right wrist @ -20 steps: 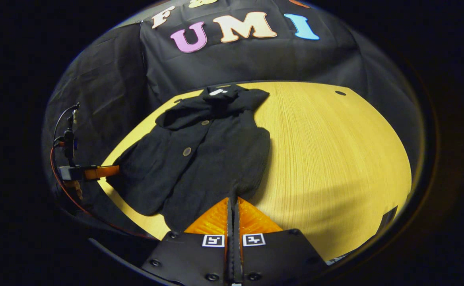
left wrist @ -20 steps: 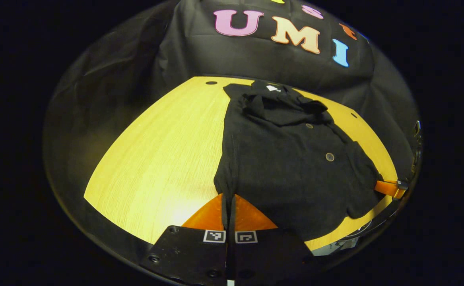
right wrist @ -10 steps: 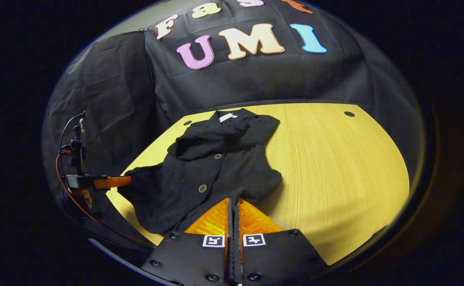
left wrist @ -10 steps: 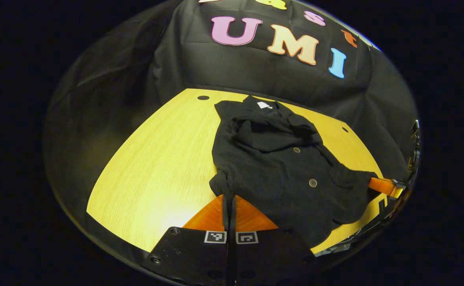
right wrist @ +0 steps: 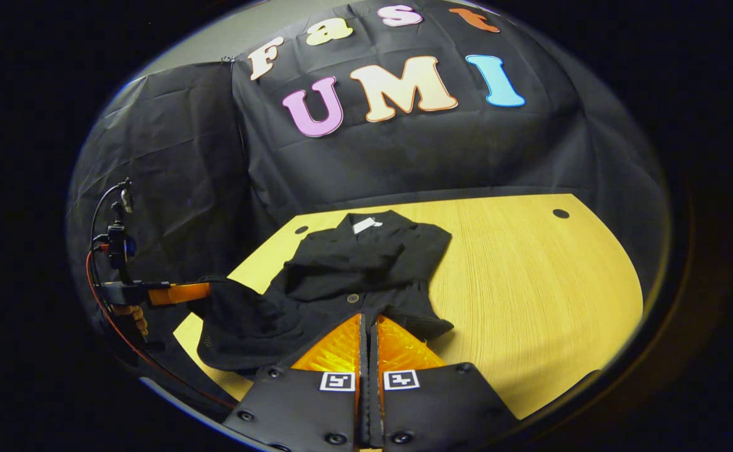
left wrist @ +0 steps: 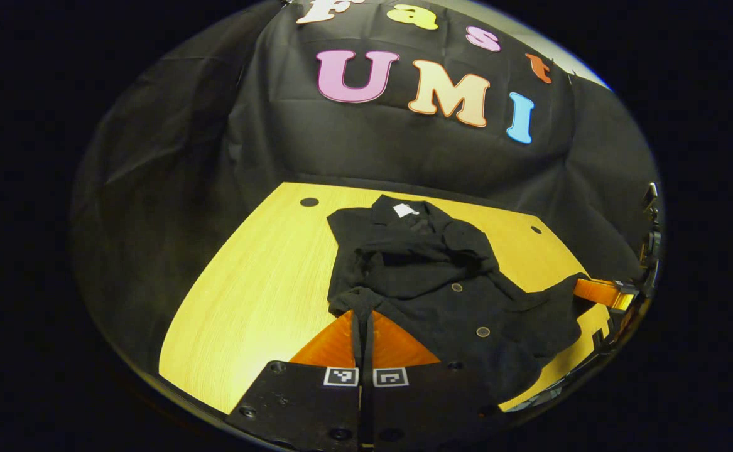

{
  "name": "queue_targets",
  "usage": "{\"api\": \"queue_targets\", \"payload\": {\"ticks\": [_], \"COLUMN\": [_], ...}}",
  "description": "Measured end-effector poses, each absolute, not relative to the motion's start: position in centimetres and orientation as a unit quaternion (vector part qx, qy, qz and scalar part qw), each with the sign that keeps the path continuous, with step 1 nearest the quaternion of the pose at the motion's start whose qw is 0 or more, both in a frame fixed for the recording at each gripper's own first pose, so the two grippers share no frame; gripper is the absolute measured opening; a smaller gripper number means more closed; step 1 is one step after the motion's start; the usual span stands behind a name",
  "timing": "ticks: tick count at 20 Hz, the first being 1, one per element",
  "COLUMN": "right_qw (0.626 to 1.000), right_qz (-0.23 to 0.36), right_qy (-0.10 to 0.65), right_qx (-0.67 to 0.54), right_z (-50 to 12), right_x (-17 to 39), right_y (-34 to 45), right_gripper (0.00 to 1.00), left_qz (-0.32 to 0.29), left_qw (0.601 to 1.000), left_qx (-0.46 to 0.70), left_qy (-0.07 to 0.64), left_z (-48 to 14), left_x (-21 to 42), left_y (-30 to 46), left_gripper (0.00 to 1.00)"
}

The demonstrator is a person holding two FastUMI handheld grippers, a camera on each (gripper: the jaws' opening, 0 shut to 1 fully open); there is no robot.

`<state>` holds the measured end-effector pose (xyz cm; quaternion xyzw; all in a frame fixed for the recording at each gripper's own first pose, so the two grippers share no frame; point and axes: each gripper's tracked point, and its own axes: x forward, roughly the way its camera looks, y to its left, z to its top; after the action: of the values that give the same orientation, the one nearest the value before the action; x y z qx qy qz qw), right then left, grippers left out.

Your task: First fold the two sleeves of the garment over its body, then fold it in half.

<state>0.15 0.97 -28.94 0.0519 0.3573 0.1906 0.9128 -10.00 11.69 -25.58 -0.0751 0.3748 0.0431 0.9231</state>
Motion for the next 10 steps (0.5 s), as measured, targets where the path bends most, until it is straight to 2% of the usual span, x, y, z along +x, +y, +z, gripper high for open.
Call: {"api": "queue_targets", "payload": {"ticks": [10], "right_qw": [0.929], "right_qz": [0.191], "right_qy": [0.309], "right_qx": [0.076], "right_z": [-24.7], "right_x": [7.4], "right_y": [3.3], "right_gripper": [0.02], "left_qz": [0.037], "left_qw": [0.941], "left_qx": [-0.074], "left_qy": [0.328], "left_z": [-23.0], "left_x": [-2.6], "left_y": [14.1], "left_gripper": [0.0]}}
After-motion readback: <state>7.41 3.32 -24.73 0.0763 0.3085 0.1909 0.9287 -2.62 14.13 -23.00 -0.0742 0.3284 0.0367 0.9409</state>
